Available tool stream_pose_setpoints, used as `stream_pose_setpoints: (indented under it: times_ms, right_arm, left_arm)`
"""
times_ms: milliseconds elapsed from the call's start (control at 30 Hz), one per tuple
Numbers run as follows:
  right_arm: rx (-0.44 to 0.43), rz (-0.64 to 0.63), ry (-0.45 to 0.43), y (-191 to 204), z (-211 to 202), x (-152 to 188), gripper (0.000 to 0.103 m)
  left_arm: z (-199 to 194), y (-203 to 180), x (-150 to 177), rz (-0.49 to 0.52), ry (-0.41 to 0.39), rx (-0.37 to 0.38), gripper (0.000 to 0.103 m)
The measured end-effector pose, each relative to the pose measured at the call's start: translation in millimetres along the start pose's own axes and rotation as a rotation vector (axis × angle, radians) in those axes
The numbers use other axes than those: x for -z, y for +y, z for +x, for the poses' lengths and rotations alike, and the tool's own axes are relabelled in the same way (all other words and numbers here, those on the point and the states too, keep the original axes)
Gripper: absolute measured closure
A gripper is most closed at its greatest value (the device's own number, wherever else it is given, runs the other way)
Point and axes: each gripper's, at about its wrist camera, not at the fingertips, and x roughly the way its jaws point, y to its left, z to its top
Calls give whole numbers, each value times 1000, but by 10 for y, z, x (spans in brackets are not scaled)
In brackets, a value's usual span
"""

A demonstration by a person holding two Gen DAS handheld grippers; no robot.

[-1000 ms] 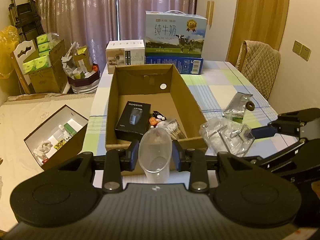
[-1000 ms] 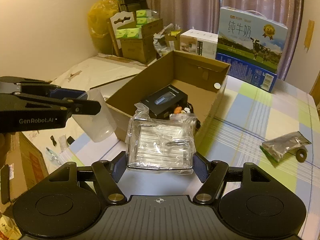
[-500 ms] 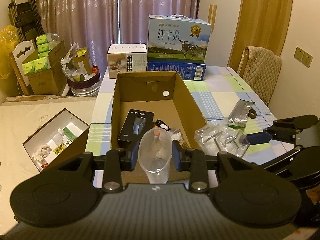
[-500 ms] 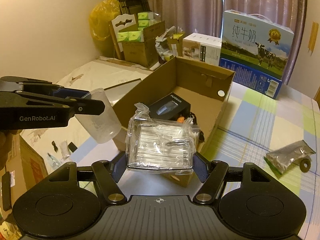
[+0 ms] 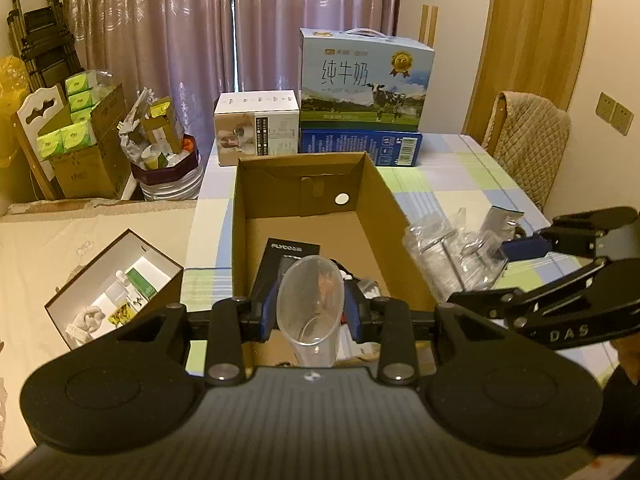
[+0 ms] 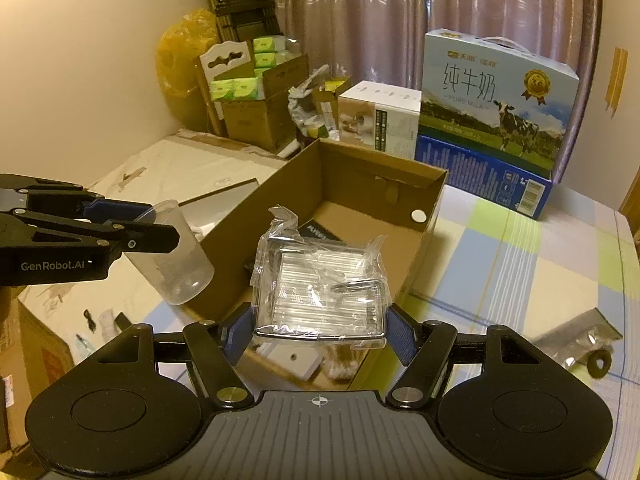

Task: Organize objects
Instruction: 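Lower the cup and wire rack into the cardboard box and open both tools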

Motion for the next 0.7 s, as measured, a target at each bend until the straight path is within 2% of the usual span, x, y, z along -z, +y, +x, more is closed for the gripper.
stream_pose_setpoints:
  times_ms: [367,700]
  right_arm:
    - [4,-12,40,-117,480,-196,37]
    - [3,-21,78,-168,776,-189,37]
  left_arm:
    - [481,126,-165,21,38,4,73]
    - [815,237,-123,15,84,5,73]
